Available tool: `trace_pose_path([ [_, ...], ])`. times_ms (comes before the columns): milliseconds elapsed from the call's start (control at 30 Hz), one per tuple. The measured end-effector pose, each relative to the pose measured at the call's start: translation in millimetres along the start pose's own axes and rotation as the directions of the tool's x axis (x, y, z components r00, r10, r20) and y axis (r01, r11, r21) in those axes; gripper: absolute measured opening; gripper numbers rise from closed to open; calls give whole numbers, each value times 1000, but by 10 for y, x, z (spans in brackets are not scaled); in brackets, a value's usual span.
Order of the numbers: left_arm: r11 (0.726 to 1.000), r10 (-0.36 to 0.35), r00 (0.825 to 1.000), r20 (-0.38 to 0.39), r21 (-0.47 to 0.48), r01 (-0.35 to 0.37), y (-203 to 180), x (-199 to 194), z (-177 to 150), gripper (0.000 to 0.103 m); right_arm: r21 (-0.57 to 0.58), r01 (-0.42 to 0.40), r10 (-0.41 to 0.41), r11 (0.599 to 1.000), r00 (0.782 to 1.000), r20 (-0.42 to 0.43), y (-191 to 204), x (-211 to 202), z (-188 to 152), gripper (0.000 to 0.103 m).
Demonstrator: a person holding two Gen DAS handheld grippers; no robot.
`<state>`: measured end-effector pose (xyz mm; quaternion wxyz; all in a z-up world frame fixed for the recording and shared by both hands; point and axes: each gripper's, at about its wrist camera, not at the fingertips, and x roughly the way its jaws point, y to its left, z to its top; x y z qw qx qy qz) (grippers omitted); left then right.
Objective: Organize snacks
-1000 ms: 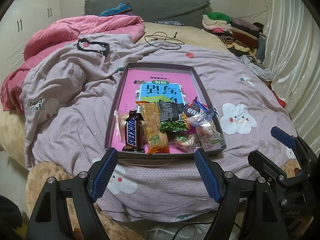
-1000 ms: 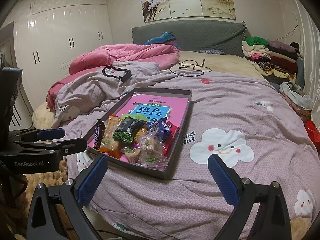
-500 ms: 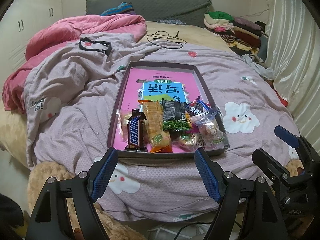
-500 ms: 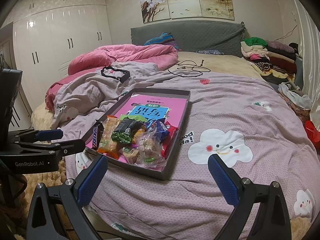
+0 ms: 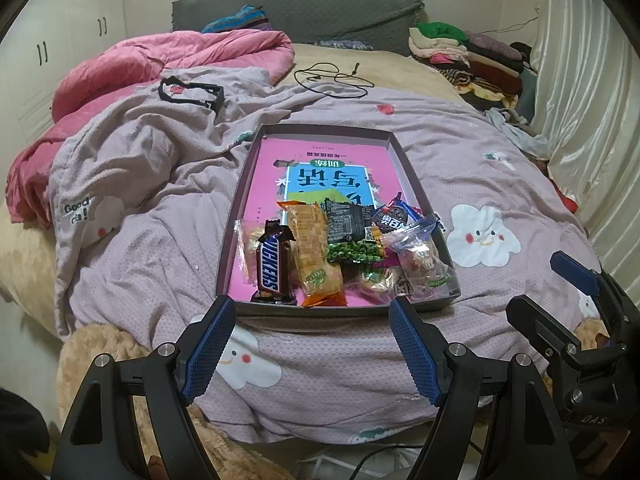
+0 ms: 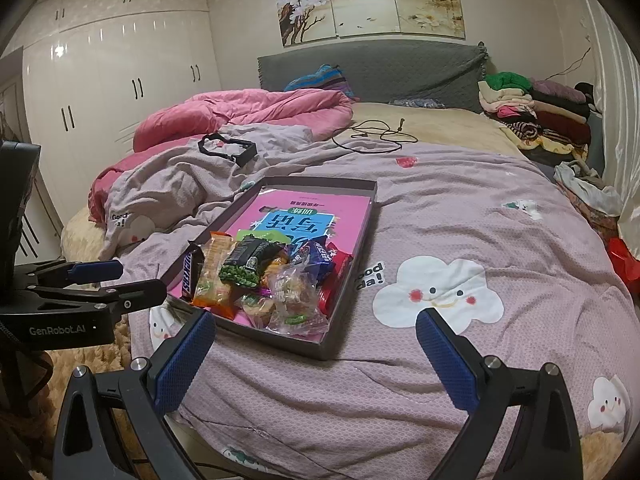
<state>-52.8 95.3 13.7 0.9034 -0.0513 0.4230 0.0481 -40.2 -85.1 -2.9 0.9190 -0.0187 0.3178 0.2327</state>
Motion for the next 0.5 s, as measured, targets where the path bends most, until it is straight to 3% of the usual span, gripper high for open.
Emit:
trace_pose_path([
  [400, 1000, -17, 1000, -19, -18, 17, 129, 108, 48, 80, 31, 21, -21, 999, 1000, -3, -105, 38, -4, 101],
  [500, 997, -17, 1000, -5, -71, 17, 342, 171, 142, 80, 62, 58, -59, 996, 998, -1, -230, 72, -2, 101],
])
